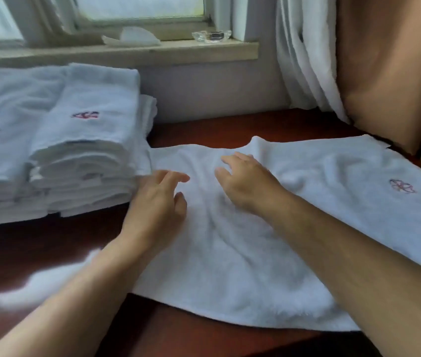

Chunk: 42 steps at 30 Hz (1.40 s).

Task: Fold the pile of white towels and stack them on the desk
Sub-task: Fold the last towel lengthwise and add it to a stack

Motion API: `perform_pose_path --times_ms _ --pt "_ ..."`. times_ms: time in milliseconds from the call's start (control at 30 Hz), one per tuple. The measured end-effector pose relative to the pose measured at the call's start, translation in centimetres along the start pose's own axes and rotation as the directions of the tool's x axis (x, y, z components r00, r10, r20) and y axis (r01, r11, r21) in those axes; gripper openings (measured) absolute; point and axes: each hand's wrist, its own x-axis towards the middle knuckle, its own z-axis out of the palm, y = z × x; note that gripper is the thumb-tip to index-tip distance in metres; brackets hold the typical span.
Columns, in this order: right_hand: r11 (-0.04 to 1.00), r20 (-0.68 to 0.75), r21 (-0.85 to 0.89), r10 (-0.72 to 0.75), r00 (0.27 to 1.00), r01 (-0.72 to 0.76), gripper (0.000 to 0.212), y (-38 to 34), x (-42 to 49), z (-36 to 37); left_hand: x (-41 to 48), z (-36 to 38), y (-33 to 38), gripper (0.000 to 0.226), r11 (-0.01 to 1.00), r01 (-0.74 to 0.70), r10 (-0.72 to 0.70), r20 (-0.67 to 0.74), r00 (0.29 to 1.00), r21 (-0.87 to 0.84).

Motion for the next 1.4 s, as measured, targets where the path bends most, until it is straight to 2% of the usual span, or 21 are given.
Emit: perform_pose_path --times_ms 100,233,300,367,467,533,600,633,667,700,733,767,800,867,933,967,1000,1100,1233,1333,1400 --pt "0.993 0.175 -0.111 -0.020 0.984 0.040 0.062 -1.8 -0.7 3.0 -3.1 -1.4 -2.4 0.054 0.983 0.138 -0.159 0.175 0.972 0.123" --pt "0.967 0.173 -0.219 -0.090 0.981 0.128 0.073 0.0 -1.3 3.4 -5.5 -1.6 -2.3 0.059 0.962 0.177 -0.237 0.317 0.918 0.207" --pt "0.952 0.167 -0.251 -0.135 0.977 0.174 0.063 1.4 -1.8 2.5 -5.3 -2.2 -1.9 0.046 0.966 0.221 -0.253 0.307 0.918 0.136" --pt "0.959 0.135 -0.207 -0.167 0.977 0.192 0.048 3.0 -2.4 1.9 -4.3 -3.0 -1.8 0.036 0.943 0.332 -0.320 0.214 0.923 -0.024" --pt "0.983 0.167 -0.070 -0.156 0.973 0.170 0.054 4.8 -3.9 1.2 -2.4 -3.6 -1.4 0.030 0.857 0.481 -0.439 0.226 0.869 -0.184" --pt "0.982 0.190 -0.055 -0.167 0.967 0.181 0.057 5.3 -4.8 0.7 -1.8 -3.3 -0.2 0.045 0.892 0.443 -0.406 0.271 0.873 -0.093" --pt "0.978 0.193 -0.055 -0.185 0.963 0.199 0.057 5.7 -5.6 0.4 -2.0 -2.3 1.1 0.065 0.927 0.299 -0.343 0.185 0.921 0.227" --pt "0.976 0.196 -0.056 -0.195 0.961 0.209 0.057 5.8 -5.9 0.2 -2.3 -1.8 1.6 0.062 0.908 0.206 -0.258 0.096 0.961 0.366" --pt "0.974 0.198 -0.056 -0.206 0.958 0.221 0.057 6.0 -6.2 0.1 -2.7 -1.3 2.1 0.054 0.901 0.109 -0.132 0.027 0.991 0.420" --pt "0.971 0.203 -0.056 -0.216 0.955 0.231 0.058 6.1 -6.5 0.0 -2.9 -0.9 2.3 0.047 0.925 0.014 -0.020 0.011 1.000 0.379" --pt "0.969 0.214 -0.050 -0.224 0.951 0.240 0.059 6.3 -6.8 -0.1 -3.2 -0.6 2.4 0.047 0.961 -0.060 0.047 0.052 0.998 0.268" --pt "0.968 0.222 -0.033 -0.236 0.946 0.250 0.061 6.5 -7.0 -0.1 -3.5 -0.3 2.3 0.055 0.986 -0.087 0.067 0.136 0.988 0.145" --pt "0.967 0.224 -0.011 -0.245 0.944 0.253 0.065 6.5 -7.2 -0.3 -3.8 0.0 2.0 0.068 0.992 -0.079 0.052 0.256 0.965 0.094" --pt "0.968 0.209 0.029 -0.250 0.945 0.250 0.064 6.5 -7.3 -0.3 -4.3 0.0 1.0 0.102 0.983 -0.076 -0.013 0.478 0.878 0.166" --pt "0.969 0.196 0.014 -0.243 0.950 0.245 0.061 6.0 -7.0 -0.1 -4.6 -0.5 -0.6 0.134 0.970 -0.060 -0.095 0.591 0.801 0.236" --pt "0.971 0.204 -0.014 -0.231 0.951 0.239 0.061 5.6 -6.8 0.2 -4.6 -0.9 -1.5 0.142 0.965 -0.044 -0.127 0.608 0.784 0.259" --pt "0.973 0.216 -0.044 -0.214 0.953 0.228 0.060 5.2 -6.6 0.5 -4.7 -1.4 -2.3 0.140 0.963 -0.011 -0.160 0.599 0.785 0.271" --pt "0.977 0.215 -0.086 -0.174 0.961 0.196 0.071 4.0 -6.2 1.2 -4.9 -2.4 -4.2 0.096 0.956 0.072 -0.214 0.512 0.832 0.283" --pt "0.977 0.184 -0.102 -0.164 0.969 0.185 0.056 3.8 -5.7 1.3 -4.5 -2.6 -4.1 0.081 0.921 0.015 -0.226 0.504 0.834 0.388" --pt "0.983 0.184 0.005 -0.184 0.966 0.186 0.050 4.1 -5.2 0.6 -3.3 -2.9 -2.0 0.063 0.878 -0.075 -0.190 0.488 0.852 0.473" --pt "0.973 0.027 0.133 -0.195 0.980 0.190 0.036 4.6 -5.0 -0.5 -2.5 -2.7 0.1 0.036 0.874 -0.149 -0.089 0.455 0.886 0.462"
